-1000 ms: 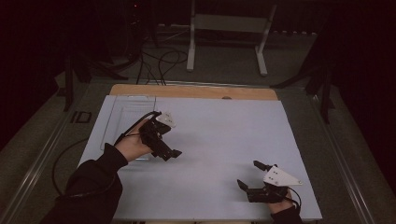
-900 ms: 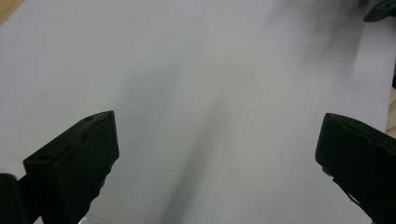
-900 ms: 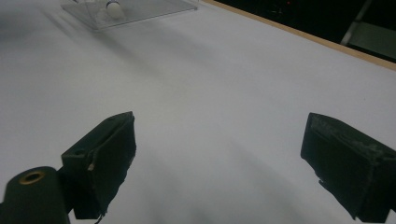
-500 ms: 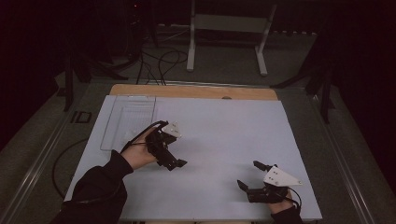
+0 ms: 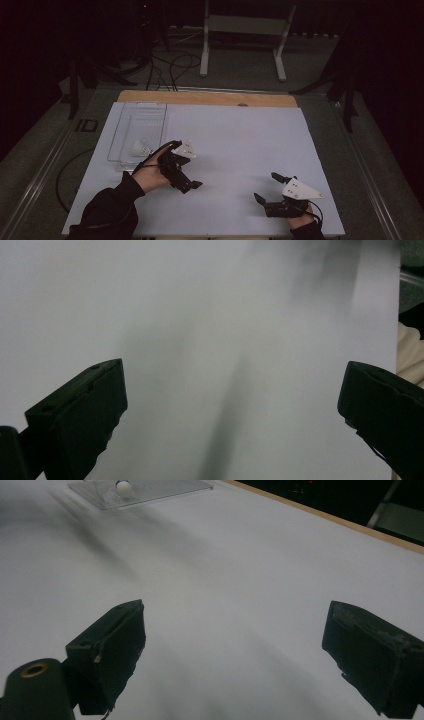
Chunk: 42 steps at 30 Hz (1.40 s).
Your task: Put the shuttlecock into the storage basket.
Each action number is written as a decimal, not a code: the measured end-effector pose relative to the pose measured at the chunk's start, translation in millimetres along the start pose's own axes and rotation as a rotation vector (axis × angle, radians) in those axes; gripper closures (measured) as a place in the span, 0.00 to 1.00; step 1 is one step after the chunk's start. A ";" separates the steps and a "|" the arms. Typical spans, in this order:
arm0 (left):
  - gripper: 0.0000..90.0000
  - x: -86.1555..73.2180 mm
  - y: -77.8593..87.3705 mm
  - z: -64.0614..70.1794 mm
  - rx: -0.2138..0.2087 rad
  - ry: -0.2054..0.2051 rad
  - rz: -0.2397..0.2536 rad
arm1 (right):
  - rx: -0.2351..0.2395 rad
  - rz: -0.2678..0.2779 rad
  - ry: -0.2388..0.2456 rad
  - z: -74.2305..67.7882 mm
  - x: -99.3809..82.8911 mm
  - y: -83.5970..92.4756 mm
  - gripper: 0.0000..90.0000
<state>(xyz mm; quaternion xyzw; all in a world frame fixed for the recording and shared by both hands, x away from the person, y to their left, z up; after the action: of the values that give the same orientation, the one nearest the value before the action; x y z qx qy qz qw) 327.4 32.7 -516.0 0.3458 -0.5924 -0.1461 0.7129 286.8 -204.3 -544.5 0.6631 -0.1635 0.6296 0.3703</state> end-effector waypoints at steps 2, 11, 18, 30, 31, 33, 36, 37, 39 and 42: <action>0.00 -2.1 -0.8 1.8 -0.006 0.004 0.003 | 0.000 -0.002 -0.002 -0.2 -0.3 0.0 0.11; 0.00 -18.3 -1.3 8.7 -0.004 -0.013 -0.009 | 0.006 -0.012 0.001 -1.3 -1.7 -0.6 0.12; 0.00 -31.2 -0.9 13.2 -0.007 0.014 -0.001 | 0.013 -0.021 0.001 -2.7 -3.4 -1.1 0.11; 0.00 -52.8 2.2 20.2 -0.002 0.048 0.019 | 0.016 -0.025 0.001 -4.0 -3.8 -1.5 0.11; 0.00 -54.4 2.9 20.8 0.001 0.049 0.022 | 0.016 -0.026 0.001 -4.3 -3.9 -1.6 0.12; 0.00 -58.6 5.1 20.8 0.006 0.046 0.018 | 0.017 -0.028 0.002 -4.5 -4.2 -1.8 0.11; 0.00 -63.0 7.6 21.9 0.001 0.069 0.034 | 0.020 -0.026 0.006 -5.0 -3.9 -1.9 0.11; 0.00 -64.6 8.6 21.9 -0.001 0.071 0.037 | 0.020 -0.026 0.006 -5.0 -3.9 -1.9 0.11; 0.00 -67.8 10.1 21.5 0.009 0.081 0.041 | 0.020 -0.028 0.004 -5.0 -4.3 -1.9 0.11; 0.00 -71.7 12.7 21.3 0.017 0.087 0.051 | 0.019 -0.028 0.004 -5.0 -4.1 -1.7 0.11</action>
<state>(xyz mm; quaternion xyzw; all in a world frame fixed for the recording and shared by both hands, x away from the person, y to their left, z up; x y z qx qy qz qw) 286.4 79.4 -559.6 0.3427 -0.5707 -0.1075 0.7385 283.8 -200.7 -549.3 0.6676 -0.1473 0.6273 0.3730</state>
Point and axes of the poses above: each handheld gripper's, and its own axes: y roughly backward along the jaws, x roughly out of its top, z roughly to its right, the point moved 10 cm from there along -y, roughly forward along the jaws, and after that the axes turned 9 degrees about z, right-handed, at the moved point
